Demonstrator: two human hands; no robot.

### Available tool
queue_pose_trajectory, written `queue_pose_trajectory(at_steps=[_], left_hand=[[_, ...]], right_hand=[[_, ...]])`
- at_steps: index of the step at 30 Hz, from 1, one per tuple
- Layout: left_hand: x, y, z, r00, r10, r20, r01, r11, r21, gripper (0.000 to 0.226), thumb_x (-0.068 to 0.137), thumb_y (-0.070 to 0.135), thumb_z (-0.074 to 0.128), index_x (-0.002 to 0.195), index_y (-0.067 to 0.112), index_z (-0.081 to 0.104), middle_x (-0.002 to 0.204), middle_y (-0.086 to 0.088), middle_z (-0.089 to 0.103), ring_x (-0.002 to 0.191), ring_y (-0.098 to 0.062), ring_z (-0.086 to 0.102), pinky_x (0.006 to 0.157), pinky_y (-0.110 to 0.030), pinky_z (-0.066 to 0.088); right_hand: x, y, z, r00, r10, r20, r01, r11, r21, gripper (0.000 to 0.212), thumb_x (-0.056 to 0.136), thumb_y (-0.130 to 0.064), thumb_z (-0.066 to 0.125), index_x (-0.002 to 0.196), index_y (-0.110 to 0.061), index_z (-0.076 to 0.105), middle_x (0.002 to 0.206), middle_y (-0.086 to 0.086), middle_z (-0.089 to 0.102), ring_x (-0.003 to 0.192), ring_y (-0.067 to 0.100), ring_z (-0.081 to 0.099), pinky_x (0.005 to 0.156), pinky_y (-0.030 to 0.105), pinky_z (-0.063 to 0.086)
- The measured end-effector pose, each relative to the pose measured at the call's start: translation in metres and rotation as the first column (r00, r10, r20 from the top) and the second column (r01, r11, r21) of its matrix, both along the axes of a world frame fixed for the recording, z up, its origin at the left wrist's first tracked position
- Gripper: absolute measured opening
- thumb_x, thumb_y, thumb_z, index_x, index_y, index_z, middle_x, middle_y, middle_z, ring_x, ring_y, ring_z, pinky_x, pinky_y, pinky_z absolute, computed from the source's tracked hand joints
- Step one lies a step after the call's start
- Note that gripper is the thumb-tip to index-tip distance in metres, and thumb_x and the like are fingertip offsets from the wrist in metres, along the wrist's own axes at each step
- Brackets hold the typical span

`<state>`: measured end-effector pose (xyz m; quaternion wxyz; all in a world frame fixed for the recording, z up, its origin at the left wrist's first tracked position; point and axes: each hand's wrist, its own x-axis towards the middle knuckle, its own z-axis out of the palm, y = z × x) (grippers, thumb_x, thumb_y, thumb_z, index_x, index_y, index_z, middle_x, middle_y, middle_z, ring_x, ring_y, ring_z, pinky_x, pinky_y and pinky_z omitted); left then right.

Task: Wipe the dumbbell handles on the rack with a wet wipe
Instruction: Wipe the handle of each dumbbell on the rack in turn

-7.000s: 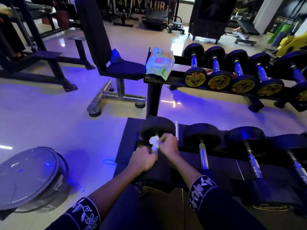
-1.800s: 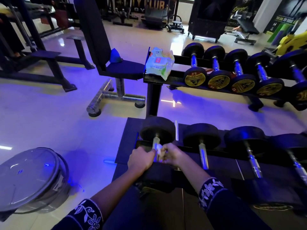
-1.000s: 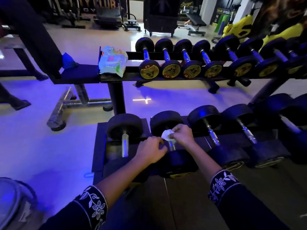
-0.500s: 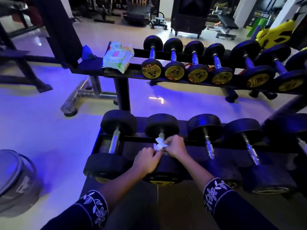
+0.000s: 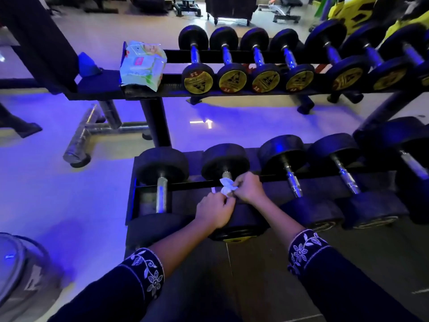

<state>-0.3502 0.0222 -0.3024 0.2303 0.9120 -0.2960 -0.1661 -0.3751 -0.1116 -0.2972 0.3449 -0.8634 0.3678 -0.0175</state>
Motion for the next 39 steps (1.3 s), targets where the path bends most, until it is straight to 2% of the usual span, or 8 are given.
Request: queue_pose_trajectory(at_steps=[8,11,15,18,24,30,35,39], left_hand=[[0.000,-0.001,-0.004,0.999,0.038,0.005,-0.038,0.999,0.000,0.043,0.095,0.042,0.042,0.093,0.009,0.069,0.109,-0.023,0.064,0.105,-0.041,0.058,0.074,-0.036,0.040],[-0.002,-0.002,-0.007,0.994,0.107,-0.018,-0.107,0.994,-0.014,0.042,0.094,0.044,0.044,0.091,0.010,0.068,0.108,-0.020,0.065,0.106,-0.039,0.058,0.075,-0.037,0.042],[-0.003,-0.003,-0.007,0.985,0.169,-0.041,-0.170,0.985,-0.011,0.044,0.093,0.049,0.044,0.092,0.010,0.066,0.111,-0.018,0.064,0.108,-0.037,0.057,0.074,-0.036,0.038],[-0.003,-0.004,-0.008,0.982,0.183,-0.047,-0.184,0.983,-0.014,0.040,0.093,0.046,0.046,0.083,0.012,0.064,0.109,-0.018,0.066,0.107,-0.036,0.058,0.070,-0.034,0.034],[-0.004,-0.003,-0.005,0.984,0.173,-0.052,-0.175,0.984,-0.035,0.041,0.092,0.041,0.047,0.080,0.008,0.067,0.100,-0.019,0.067,0.101,-0.037,0.059,0.069,-0.034,0.038],[-0.003,-0.002,-0.009,0.984,0.173,-0.047,-0.174,0.984,-0.029,0.042,0.093,0.048,0.045,0.077,0.014,0.064,0.102,-0.018,0.067,0.103,-0.037,0.059,0.069,-0.035,0.035],[-0.001,-0.002,-0.010,0.989,0.146,-0.035,-0.147,0.989,-0.019,0.043,0.093,0.047,0.044,0.090,0.011,0.067,0.109,-0.020,0.064,0.107,-0.038,0.057,0.071,-0.035,0.034],[-0.002,-0.002,-0.008,0.990,0.132,-0.053,-0.133,0.991,-0.028,0.036,0.093,0.042,0.044,0.076,0.016,0.061,0.107,-0.020,0.064,0.105,-0.038,0.057,0.070,-0.035,0.034]], right_hand=[[0.035,-0.007,0.015,0.996,-0.066,0.067,0.071,0.995,-0.066,0.017,0.073,-0.019,0.075,0.088,-0.012,0.075,0.092,0.011,0.072,0.092,0.024,0.067,0.069,0.023,0.044],[0.031,-0.012,0.015,1.000,0.026,0.008,-0.025,0.996,-0.088,0.018,0.073,-0.018,0.075,0.091,-0.013,0.073,0.096,0.009,0.072,0.096,0.024,0.066,0.074,0.024,0.046],[0.000,-0.014,0.003,0.979,0.193,-0.073,-0.197,0.979,-0.059,0.017,0.067,-0.018,0.076,0.083,-0.012,0.074,0.086,0.008,0.072,0.084,0.019,0.066,0.064,0.021,0.041],[0.001,-0.015,0.002,0.979,0.203,-0.029,-0.204,0.975,-0.084,0.010,0.067,-0.016,0.073,0.075,-0.010,0.073,0.079,0.010,0.071,0.076,0.017,0.064,0.060,0.022,0.040],[0.033,-0.013,0.015,0.992,0.093,0.084,-0.084,0.992,-0.099,0.010,0.078,-0.009,0.067,0.086,-0.010,0.072,0.092,0.011,0.071,0.090,0.025,0.066,0.070,0.024,0.046],[-0.007,-0.011,0.006,0.972,0.231,-0.033,-0.233,0.971,-0.055,0.014,0.072,-0.020,0.073,0.081,-0.009,0.072,0.082,0.005,0.068,0.079,0.019,0.062,0.064,0.021,0.040],[0.005,-0.009,0.012,0.993,0.112,0.032,-0.110,0.992,-0.063,0.007,0.074,-0.013,0.069,0.079,-0.012,0.073,0.085,0.006,0.072,0.075,0.012,0.060,0.063,0.018,0.037],[0.022,-0.010,0.016,0.997,0.017,0.076,-0.014,0.999,-0.052,0.009,0.076,-0.008,0.067,0.082,-0.011,0.072,0.090,0.008,0.072,0.090,0.023,0.066,0.068,0.021,0.042]])
